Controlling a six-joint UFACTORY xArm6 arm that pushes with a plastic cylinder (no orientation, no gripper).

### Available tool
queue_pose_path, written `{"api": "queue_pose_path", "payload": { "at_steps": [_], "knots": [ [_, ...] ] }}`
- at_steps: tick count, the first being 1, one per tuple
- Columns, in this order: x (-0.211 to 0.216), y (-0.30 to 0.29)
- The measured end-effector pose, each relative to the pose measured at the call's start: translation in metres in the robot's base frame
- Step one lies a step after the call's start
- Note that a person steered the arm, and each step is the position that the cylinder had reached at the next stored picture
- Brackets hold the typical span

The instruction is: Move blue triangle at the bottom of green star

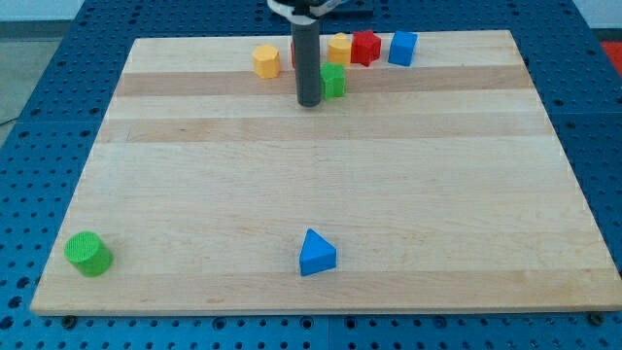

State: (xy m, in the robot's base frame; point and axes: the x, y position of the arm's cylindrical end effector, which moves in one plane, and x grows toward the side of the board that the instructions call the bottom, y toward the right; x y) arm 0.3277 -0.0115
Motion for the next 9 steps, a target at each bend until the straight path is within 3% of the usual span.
{"api": "queue_pose_path", "payload": {
  "at_steps": [2, 3, 5, 6, 7, 8, 9],
  "knots": [
    [-0.026, 0.066],
    [-0.015, 0.080],
    [0.083, 0.198],
    [0.165, 0.213],
    [0.230, 0.163],
    [0.278, 0.078],
    [0.291, 0.047]
  ]
}}
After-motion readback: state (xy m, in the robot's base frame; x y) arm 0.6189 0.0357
